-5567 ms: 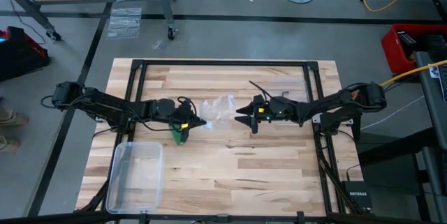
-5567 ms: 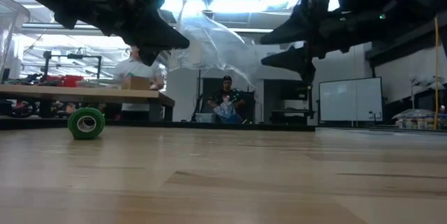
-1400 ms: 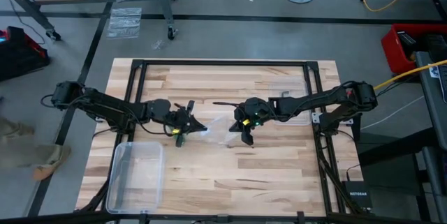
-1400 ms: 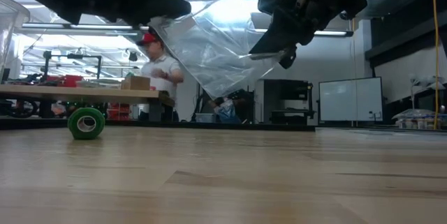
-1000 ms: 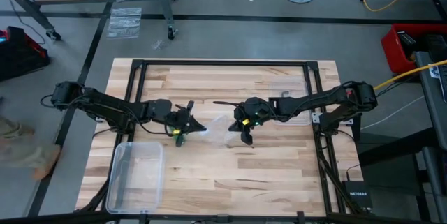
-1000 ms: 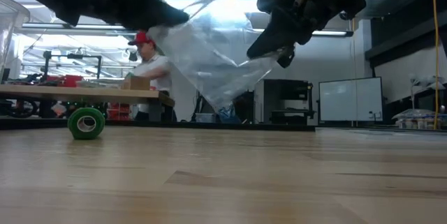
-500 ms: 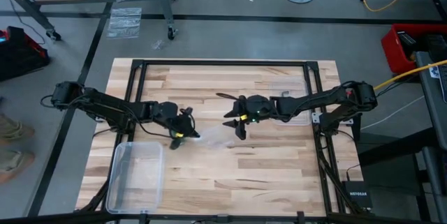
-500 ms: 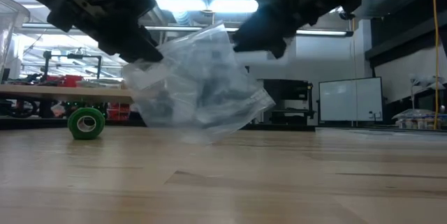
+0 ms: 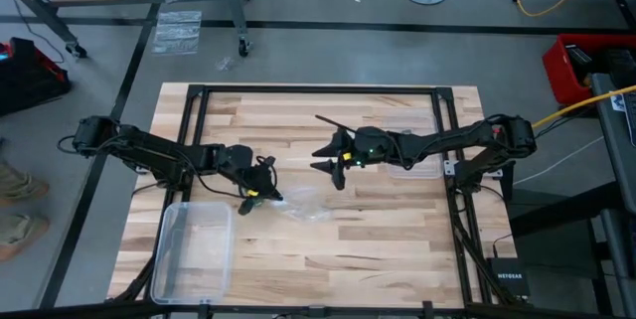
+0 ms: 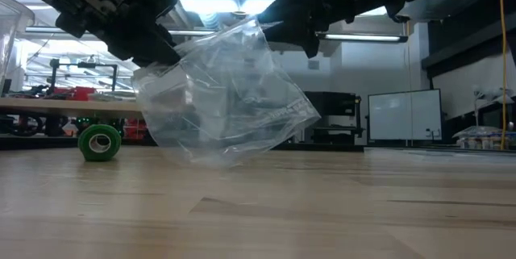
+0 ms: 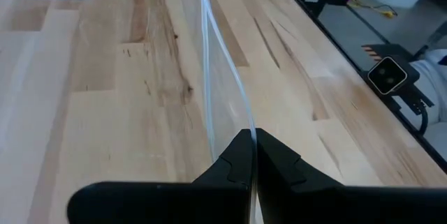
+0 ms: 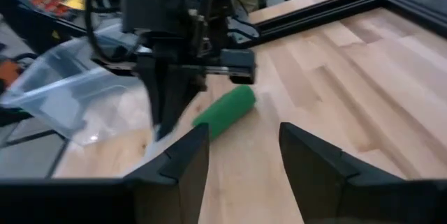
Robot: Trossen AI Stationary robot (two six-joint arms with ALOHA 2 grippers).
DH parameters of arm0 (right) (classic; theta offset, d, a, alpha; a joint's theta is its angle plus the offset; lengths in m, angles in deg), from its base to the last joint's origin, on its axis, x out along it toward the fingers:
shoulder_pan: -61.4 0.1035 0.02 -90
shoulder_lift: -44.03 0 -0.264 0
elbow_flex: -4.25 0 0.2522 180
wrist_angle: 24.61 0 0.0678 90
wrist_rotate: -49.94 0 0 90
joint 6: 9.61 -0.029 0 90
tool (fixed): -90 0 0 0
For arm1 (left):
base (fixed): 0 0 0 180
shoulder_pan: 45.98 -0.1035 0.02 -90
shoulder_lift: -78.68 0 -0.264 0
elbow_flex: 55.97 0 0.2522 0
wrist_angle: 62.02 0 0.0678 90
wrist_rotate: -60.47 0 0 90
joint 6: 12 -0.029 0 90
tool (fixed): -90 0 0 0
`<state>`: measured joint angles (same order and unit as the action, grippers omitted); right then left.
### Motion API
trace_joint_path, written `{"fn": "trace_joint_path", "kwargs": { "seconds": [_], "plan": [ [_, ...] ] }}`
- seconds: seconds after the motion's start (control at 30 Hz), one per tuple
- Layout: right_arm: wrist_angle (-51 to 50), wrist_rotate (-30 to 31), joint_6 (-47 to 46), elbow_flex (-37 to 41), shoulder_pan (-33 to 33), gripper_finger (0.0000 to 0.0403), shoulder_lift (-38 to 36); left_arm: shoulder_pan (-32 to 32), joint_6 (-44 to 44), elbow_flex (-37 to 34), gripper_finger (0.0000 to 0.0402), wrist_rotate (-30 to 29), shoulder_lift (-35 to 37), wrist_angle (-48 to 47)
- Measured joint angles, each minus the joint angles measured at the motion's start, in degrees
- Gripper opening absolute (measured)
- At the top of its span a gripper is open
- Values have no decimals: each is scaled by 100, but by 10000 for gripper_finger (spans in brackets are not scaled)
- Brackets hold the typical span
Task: Roll bandage
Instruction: Open the zip bag
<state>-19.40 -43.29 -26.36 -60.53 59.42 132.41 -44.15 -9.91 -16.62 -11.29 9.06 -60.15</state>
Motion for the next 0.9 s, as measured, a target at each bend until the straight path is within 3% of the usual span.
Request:
{"fn": "trace_joint_path", "kwargs": {
  "seconds": [0.47,0.9],
  "plan": [
    [92,-889,-556,-2,7,177,0,-11,227,173,0,1,-189,250],
    [-448,-1803,-746,-9,173,177,0,-121,159,518,0,1,-590,300]
  ]
}}
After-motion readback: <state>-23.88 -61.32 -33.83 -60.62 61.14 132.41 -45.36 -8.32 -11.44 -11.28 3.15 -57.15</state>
